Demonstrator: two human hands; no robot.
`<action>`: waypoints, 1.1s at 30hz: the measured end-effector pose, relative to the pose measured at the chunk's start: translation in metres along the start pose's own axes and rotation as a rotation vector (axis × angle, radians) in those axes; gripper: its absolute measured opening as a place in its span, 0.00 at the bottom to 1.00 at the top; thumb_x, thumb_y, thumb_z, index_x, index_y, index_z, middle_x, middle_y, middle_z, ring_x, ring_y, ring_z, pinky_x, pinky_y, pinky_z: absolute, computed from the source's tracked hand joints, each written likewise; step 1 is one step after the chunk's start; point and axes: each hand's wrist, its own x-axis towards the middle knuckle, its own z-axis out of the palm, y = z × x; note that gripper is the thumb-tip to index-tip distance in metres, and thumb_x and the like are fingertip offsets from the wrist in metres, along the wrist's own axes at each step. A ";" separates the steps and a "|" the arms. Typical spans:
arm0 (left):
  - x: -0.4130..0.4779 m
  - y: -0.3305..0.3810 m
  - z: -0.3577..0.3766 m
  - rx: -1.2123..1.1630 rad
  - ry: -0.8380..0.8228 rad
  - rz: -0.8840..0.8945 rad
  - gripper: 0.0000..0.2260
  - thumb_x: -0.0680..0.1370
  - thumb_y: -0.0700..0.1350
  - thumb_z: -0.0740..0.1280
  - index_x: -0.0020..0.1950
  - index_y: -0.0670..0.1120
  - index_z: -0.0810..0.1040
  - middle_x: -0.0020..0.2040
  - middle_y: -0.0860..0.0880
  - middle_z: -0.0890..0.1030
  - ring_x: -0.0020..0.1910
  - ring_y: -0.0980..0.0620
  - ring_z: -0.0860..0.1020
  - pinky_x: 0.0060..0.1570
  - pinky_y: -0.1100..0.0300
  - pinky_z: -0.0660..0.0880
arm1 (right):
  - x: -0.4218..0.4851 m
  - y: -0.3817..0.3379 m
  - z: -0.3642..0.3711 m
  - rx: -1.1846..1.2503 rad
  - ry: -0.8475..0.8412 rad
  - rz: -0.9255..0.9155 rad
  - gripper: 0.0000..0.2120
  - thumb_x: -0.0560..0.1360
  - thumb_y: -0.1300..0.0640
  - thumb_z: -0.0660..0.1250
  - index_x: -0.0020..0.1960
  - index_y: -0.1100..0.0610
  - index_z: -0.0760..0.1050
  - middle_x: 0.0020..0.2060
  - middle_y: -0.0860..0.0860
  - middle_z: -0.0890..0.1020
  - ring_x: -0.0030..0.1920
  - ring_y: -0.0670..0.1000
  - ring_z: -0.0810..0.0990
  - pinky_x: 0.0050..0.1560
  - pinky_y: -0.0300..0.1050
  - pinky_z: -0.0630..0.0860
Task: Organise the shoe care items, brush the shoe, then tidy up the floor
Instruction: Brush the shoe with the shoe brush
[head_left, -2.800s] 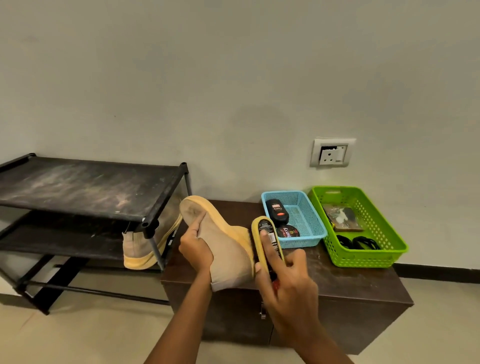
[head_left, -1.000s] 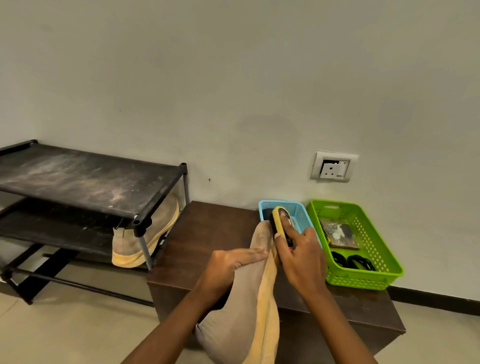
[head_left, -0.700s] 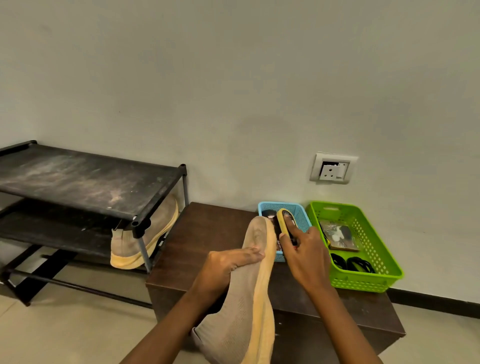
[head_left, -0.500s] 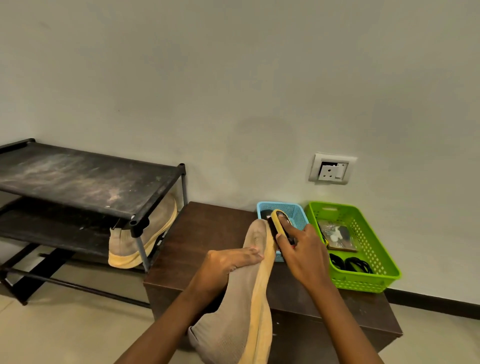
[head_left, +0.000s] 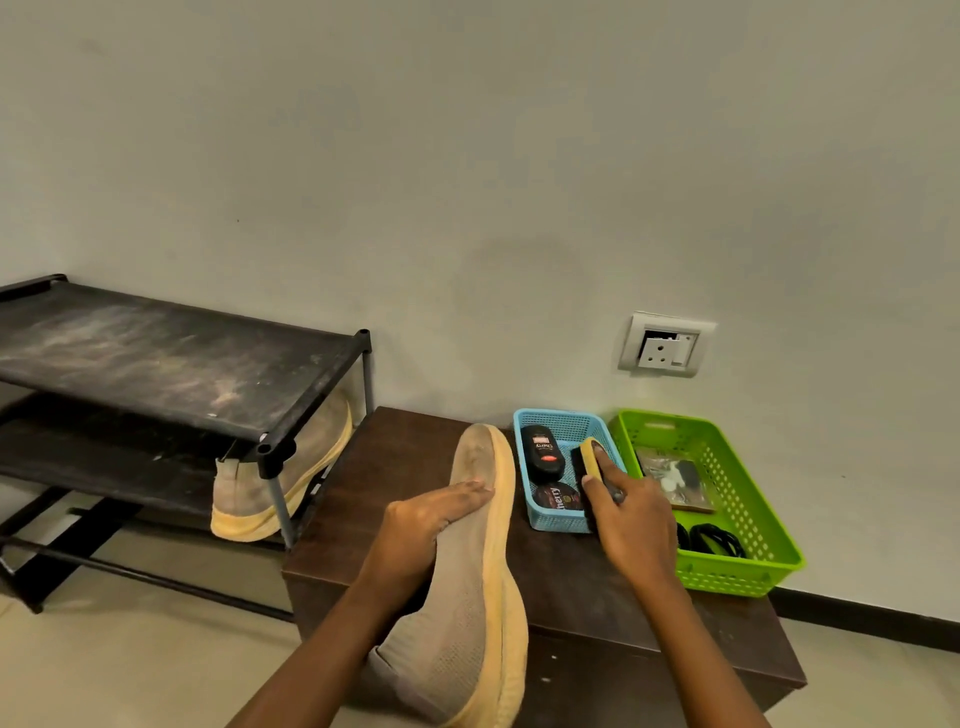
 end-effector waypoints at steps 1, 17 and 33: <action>-0.002 -0.006 0.001 0.040 -0.001 0.011 0.17 0.75 0.49 0.68 0.61 0.43 0.77 0.58 0.50 0.79 0.61 0.64 0.72 0.61 0.70 0.69 | 0.005 0.003 0.002 -0.006 0.004 0.027 0.19 0.76 0.46 0.62 0.67 0.42 0.70 0.48 0.58 0.78 0.47 0.58 0.77 0.42 0.46 0.69; 0.001 -0.027 0.000 0.454 -0.160 0.152 0.29 0.54 0.40 0.83 0.54 0.47 0.83 0.50 0.48 0.84 0.49 0.54 0.83 0.45 0.61 0.80 | 0.101 0.022 0.076 -0.696 -0.252 -0.024 0.20 0.80 0.52 0.55 0.71 0.48 0.63 0.61 0.57 0.72 0.59 0.58 0.76 0.53 0.48 0.73; 0.001 -0.028 0.003 0.487 -0.183 0.122 0.27 0.55 0.41 0.83 0.54 0.48 0.83 0.49 0.49 0.84 0.48 0.54 0.83 0.41 0.59 0.81 | 0.115 0.039 0.096 -0.724 -0.356 0.054 0.19 0.76 0.52 0.61 0.67 0.51 0.69 0.62 0.57 0.72 0.61 0.57 0.75 0.56 0.50 0.74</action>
